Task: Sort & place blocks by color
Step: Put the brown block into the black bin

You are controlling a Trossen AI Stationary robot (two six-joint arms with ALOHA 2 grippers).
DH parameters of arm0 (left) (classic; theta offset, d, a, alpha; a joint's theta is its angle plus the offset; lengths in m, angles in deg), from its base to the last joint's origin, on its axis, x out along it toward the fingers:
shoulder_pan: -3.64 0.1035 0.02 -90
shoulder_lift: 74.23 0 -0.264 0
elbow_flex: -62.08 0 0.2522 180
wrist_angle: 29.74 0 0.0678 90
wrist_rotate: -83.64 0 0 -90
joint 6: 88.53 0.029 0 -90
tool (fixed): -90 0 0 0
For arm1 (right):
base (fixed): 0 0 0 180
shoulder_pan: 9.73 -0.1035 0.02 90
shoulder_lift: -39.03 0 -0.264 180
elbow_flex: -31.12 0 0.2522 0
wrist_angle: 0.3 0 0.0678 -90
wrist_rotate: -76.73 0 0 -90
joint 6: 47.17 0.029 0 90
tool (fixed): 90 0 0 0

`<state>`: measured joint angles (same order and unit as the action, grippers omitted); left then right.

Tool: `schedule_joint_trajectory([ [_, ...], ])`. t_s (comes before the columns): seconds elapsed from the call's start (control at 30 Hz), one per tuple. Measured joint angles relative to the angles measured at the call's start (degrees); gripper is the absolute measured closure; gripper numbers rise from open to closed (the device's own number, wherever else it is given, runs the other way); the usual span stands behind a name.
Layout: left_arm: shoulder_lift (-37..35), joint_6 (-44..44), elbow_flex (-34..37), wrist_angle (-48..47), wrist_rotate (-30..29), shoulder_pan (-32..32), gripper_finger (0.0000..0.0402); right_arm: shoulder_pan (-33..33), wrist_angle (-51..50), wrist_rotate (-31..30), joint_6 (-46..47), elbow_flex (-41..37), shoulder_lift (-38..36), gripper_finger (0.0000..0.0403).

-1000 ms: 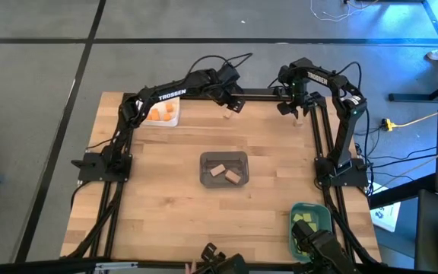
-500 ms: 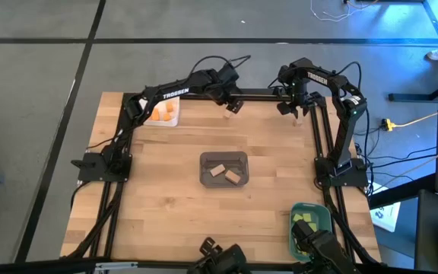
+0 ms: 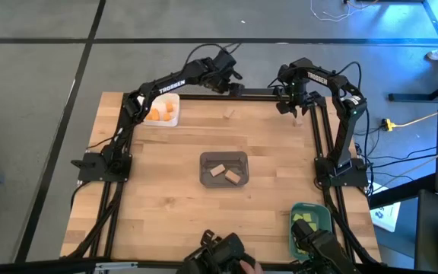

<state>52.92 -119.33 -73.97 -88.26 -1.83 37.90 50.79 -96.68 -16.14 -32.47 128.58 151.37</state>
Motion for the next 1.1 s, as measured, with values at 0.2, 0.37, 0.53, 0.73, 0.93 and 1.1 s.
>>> schedule_joint_trajectory([
  [0.2,7.0,-1.9,-8.5,-4.6,5.4,0.4,0.0172,0.0,1.3,0.0,0.0,0.0,0.0,0.0237],
  [0.37,9.8,-2.4,-12.9,-11.9,7.0,0.8,0.0172,0.0,2.0,0.0,0.0,0.0,0.0,0.0237],
  [0.53,11.9,-3.0,-11.9,-12.8,10.1,0.9,0.0172,0.0,2.4,0.0,0.0,0.0,0.0,0.0237],
  [0.73,14.5,-3.2,-11.9,-13.4,9.9,0.7,0.0172,0.0,2.7,0.0,0.0,0.0,0.0,0.0237],
  [0.93,14.3,-3.2,-10.2,-13.2,7.6,0.9,0.0172,0.0,2.7,0.0,0.0,0.0,0.0,0.0237],
  [1.1,14.2,-3.1,-6.7,-11.8,7.6,1.0,0.0172,0.0,2.8,0.0,0.0,0.0,0.0,0.0237],
])
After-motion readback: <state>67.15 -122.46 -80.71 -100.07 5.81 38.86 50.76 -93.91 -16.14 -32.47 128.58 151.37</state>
